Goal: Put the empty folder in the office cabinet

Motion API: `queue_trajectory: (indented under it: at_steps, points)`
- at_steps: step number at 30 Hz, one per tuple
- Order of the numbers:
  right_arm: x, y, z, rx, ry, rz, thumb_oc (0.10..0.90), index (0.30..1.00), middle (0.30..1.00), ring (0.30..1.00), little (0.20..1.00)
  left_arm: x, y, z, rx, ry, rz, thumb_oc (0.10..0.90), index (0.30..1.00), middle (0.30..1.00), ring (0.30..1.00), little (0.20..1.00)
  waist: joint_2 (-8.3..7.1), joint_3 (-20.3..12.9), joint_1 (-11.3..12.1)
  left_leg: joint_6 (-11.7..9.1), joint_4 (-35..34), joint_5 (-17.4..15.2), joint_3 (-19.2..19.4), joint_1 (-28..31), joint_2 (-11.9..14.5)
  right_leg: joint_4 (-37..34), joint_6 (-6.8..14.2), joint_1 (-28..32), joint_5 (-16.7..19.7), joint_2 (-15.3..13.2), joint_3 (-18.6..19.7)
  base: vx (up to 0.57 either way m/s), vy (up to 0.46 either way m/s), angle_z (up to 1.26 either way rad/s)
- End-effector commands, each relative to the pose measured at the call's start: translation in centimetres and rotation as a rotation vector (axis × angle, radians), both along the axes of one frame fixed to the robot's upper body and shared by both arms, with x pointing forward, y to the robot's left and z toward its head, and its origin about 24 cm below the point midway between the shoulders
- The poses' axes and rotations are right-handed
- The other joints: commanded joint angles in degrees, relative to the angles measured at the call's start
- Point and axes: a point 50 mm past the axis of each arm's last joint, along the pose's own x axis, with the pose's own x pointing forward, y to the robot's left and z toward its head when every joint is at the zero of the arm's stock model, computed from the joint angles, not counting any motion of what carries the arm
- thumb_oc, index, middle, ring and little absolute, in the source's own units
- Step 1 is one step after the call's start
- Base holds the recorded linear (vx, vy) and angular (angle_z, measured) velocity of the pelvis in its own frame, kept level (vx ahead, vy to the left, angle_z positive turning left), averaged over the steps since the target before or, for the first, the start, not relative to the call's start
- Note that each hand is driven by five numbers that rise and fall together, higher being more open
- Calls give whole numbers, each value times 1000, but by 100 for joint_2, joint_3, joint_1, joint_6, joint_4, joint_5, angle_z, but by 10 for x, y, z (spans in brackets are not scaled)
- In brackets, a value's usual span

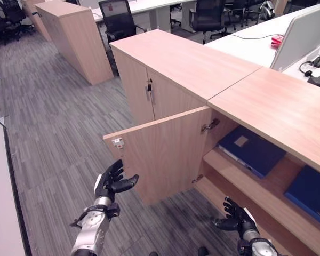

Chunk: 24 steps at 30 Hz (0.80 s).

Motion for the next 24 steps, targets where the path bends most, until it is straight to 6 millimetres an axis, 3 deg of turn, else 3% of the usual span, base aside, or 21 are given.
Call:
queue_trajectory:
  at_steps: [1, 8, 17, 21, 24]
  points:
    - [25, -8, 26, -26, -166, -10, 800, 900, 900, 900, 900, 33, 22, 46, 45, -241, 88, 800, 900, 900, 900, 900, -96, -213, 95, -173, -1, -546, 68, 309, 100, 234, 417, 243, -668, -293, -264, 31, 41, -12]
    - [24, -10, 25, -22, -158, -29, 800, 900, 900, 900, 900, 16, 32, 32, 70, -171, 127, 800, 900, 900, 900, 900, -117, -239, 170, -117, -1, -637, 24, 398, 49, 238, 452, 297, -669, -356, -291, 21, 24, -2]
    - [20, -8, 20, -11, -137, -29, 800, 900, 900, 900, 900, 10, 46, 35, 100, -171, 168, 800, 900, 900, 900, 900, -130, -268, 218, -98, -1, -672, -44, 415, 19, 193, 476, 315, -632, -389, -347, 6, 7, 3]
    - [20, -6, 20, -11, -135, -7, 800, 900, 900, 900, 900, 17, 56, 45, 139, -193, 173, 800, 900, 900, 900, 900, -119, -268, 208, -108, -1, -679, -19, 425, 15, 153, 495, 309, -603, -392, -356, 0, 0, 0]
    - [22, -7, 21, -21, -135, 19, 800, 900, 900, 900, 900, 35, 64, 71, 227, -247, 114, 800, 900, 900, 900, 900, -105, -275, 143, -114, -1, -692, 18, 446, 10, 156, 523, 299, -569, -395, -341, 0, 0, 0]
